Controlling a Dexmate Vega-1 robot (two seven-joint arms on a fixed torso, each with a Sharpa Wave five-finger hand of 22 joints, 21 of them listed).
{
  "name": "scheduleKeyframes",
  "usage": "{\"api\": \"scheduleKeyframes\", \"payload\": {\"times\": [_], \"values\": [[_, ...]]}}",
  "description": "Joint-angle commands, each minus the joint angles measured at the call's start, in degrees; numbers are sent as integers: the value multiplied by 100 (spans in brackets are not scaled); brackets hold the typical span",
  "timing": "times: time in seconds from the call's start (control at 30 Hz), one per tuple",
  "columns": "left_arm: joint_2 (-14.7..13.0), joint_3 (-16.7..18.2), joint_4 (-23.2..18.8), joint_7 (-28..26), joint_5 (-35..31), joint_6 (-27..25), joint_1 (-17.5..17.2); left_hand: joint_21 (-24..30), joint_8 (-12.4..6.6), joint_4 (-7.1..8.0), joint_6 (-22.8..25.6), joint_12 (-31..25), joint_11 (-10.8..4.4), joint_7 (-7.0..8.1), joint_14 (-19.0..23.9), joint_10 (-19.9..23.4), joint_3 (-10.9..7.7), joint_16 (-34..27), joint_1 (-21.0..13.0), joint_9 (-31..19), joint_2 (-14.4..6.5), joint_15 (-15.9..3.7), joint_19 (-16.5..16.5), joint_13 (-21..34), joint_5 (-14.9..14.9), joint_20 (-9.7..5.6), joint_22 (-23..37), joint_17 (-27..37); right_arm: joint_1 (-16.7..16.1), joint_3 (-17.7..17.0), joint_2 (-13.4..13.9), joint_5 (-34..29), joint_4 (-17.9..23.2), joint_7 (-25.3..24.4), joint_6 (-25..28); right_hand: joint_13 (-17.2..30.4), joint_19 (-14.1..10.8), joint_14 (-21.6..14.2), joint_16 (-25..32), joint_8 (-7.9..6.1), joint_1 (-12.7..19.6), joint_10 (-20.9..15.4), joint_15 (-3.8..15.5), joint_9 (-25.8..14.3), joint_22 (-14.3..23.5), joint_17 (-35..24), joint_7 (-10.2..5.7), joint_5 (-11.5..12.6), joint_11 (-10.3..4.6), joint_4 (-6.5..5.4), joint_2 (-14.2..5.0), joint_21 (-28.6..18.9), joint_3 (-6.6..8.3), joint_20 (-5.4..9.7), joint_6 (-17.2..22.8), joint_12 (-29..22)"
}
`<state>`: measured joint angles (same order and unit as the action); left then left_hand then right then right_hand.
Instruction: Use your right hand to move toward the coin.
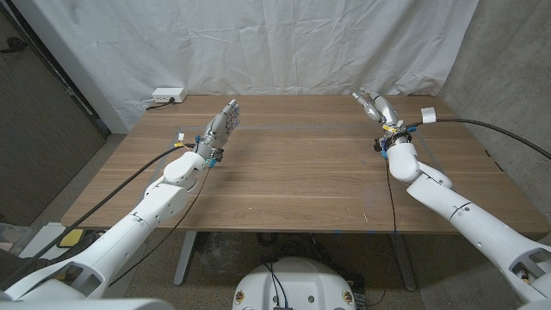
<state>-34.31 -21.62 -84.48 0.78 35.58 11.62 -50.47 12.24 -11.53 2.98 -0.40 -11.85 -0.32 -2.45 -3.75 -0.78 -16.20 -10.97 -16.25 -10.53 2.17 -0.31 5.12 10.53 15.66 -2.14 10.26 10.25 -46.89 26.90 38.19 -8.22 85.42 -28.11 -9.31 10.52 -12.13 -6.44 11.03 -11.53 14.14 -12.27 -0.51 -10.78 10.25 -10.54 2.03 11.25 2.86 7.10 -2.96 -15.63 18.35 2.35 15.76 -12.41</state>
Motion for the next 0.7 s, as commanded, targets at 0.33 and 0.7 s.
{"api": "scheduleKeyframes", "payload": {"times": [0.33,0.7], "values": [[102,-108,87,30,-74,-4,124,-15,8,-15,46,5,-2,-15,12,31,-9,18,-76,-10,2,21,-27,21,-32,-312,15,20,26,152,125,-590,34,-255,231,17,-7,-11,-21,3,65,-44,48,-20,24,-10,-31,37,-52,21,-21,21,5,135,33,0],[130,-137,96,21,-106,-15,171,-19,8,-17,53,9,5,-12,13,30,-1,19,-83,-10,-5,21,-29,21,-46,-308,15,20,71,256,187,-843,12,-310,371,18,-7,-11,-22,2,73,-44,51,-21,24,-10,-41,41,-66,23,-27,36,9,139,39,2]]}}
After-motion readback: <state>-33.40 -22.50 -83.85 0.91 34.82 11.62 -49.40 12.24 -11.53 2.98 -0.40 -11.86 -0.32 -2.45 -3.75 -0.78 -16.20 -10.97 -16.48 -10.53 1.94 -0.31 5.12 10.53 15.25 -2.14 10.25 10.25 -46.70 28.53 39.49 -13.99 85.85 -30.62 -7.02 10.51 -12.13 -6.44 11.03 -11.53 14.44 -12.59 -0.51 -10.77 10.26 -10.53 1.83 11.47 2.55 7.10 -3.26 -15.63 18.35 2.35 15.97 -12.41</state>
